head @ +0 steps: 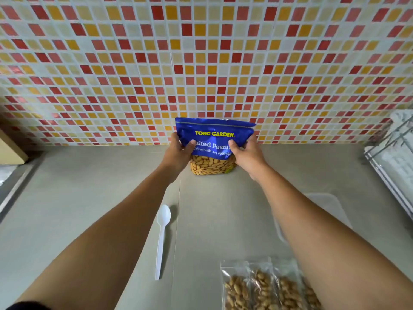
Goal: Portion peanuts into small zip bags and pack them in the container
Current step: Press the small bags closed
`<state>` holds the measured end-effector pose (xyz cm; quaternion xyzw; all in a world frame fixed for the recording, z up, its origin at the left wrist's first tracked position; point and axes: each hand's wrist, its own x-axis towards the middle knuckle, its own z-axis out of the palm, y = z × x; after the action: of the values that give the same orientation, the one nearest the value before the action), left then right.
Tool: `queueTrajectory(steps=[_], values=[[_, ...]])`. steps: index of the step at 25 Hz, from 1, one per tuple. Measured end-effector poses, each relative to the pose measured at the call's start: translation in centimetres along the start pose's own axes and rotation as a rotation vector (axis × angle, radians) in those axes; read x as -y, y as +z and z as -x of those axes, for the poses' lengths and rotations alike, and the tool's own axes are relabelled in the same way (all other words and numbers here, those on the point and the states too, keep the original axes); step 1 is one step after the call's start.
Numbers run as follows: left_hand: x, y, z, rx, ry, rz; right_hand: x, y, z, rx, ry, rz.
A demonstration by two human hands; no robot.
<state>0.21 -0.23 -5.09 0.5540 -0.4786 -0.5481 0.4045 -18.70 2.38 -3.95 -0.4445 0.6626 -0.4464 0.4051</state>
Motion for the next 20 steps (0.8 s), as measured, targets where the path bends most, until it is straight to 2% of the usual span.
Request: queueTrajectory(steps=[5, 8, 12, 15, 18, 20], values=[[-1.0, 1.0, 2.8, -0.079, -0.01, -0.132, 0.4, -0.3, 2.0, 0.031, 0.035, -0.025], [-0.3, 1.6, 6.5, -0.165, -0.04, -0.122, -0.9, -0.6, 6.4, -0.046, 0.035, 0.097], [3.1, 3.1, 14.1, -0.09, -0.154, -0.046, -4.4, -1.9, 13.6, 0.072, -0.113, 0.342], [5.7, 3.2, 18.8, 0.03, -0.159, -0.267, -7.0, -3.9, 17.6, 0.154, -0.171, 0.517], [7.8, 3.4, 21.4, 0.153, -0.018, -0.601, -9.4, -5.5, 19.9, 0.213, -0.258, 0.706], [8.8, 3.5, 22.2, 0.219, 0.092, -0.764, -10.6, -5.7, 20.7, 0.312, -0.292, 0.81]])
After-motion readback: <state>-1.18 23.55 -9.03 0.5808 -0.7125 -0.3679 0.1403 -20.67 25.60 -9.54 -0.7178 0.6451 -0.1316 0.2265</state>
